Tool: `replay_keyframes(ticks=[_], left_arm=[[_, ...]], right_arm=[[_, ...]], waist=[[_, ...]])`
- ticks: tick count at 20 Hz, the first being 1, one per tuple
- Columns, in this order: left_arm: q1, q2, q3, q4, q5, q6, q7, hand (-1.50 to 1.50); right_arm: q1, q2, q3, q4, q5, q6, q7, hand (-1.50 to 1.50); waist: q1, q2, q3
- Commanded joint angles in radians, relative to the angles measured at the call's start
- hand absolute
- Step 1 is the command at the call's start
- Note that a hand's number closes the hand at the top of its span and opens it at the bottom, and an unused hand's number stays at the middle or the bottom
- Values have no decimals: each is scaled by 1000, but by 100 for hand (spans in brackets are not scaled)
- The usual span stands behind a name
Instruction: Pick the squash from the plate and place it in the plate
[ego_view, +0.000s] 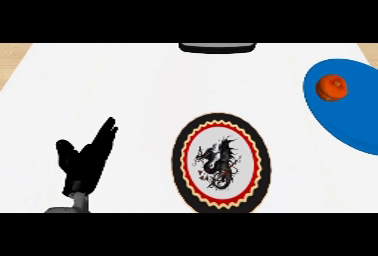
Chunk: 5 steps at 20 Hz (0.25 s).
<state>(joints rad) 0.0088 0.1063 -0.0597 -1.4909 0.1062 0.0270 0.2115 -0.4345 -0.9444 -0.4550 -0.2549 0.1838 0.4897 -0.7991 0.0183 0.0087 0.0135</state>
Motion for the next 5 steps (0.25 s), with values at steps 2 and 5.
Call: replay_keyframes(ticks=[2,5], left_arm=[[0,-8,5,36,5,4,29,0],[-7,-20,-11,53,-11,14,37,0]], right_arm=[[54,15,13,3,4,114,-185,-150],[67,12,20,2,2,113,-185,-150]], waist=[[0,4,-5],[-3,4,-5]])
